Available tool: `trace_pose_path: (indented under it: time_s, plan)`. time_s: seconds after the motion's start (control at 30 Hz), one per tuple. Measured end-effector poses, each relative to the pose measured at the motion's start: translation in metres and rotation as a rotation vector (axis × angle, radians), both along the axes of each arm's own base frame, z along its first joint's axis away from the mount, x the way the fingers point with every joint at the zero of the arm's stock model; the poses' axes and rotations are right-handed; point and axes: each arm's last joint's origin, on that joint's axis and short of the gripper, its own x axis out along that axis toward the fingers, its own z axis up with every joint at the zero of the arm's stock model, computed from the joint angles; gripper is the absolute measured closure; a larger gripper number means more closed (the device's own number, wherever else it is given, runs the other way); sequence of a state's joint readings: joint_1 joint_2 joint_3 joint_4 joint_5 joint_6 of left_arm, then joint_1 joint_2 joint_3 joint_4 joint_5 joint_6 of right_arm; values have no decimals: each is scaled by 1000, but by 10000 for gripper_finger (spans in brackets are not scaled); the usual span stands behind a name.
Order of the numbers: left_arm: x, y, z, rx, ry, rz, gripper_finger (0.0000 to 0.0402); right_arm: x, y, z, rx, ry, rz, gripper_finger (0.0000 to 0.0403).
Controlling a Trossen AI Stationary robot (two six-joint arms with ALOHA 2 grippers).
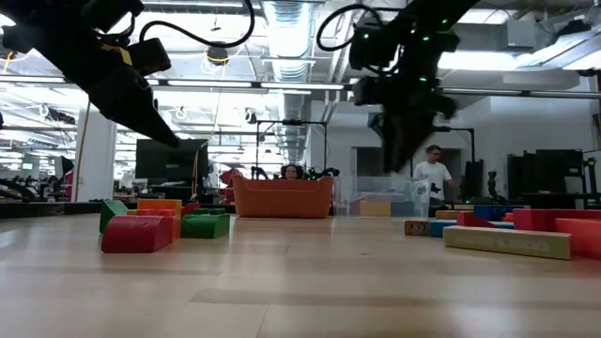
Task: Sort blocks by size
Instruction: Put the middle right wooden block into the transparent bin
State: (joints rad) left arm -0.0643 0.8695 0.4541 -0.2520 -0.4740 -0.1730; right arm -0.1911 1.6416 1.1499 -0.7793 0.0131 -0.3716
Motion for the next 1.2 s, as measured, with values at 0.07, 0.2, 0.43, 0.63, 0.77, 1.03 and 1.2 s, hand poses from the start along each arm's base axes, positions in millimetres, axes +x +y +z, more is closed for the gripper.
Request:
trace_pose_path:
  time_s: [0.07, 0.2, 0.43, 0.63, 0.77, 1.03, 1.2]
  plan:
    - [1, 0, 1, -1, -9, 0, 177, -3, 20, -7, -30, 52, 15, 187]
    - [1, 0, 1, -9, -16, 6, 177, -9, 41, -9, -19, 117, -17, 187]
    - [1, 0, 2, -8, -26, 5, 177, -8, 51, -11, -9, 114, -32, 187]
    - [0, 0, 0, -28, -15, 11, 177, -16, 52, -30, 4, 132, -51, 187]
    - [0, 0, 0, -30, -11, 11, 177, -22, 58, -43, 46, 138, -47, 187]
    - [0, 0, 0, -36, -9, 4, 177, -29, 63, -52, 49, 169, -35, 188]
    - [0, -1, 0, -40, -9, 0, 177, -33, 64, -58, 49, 177, -57, 188]
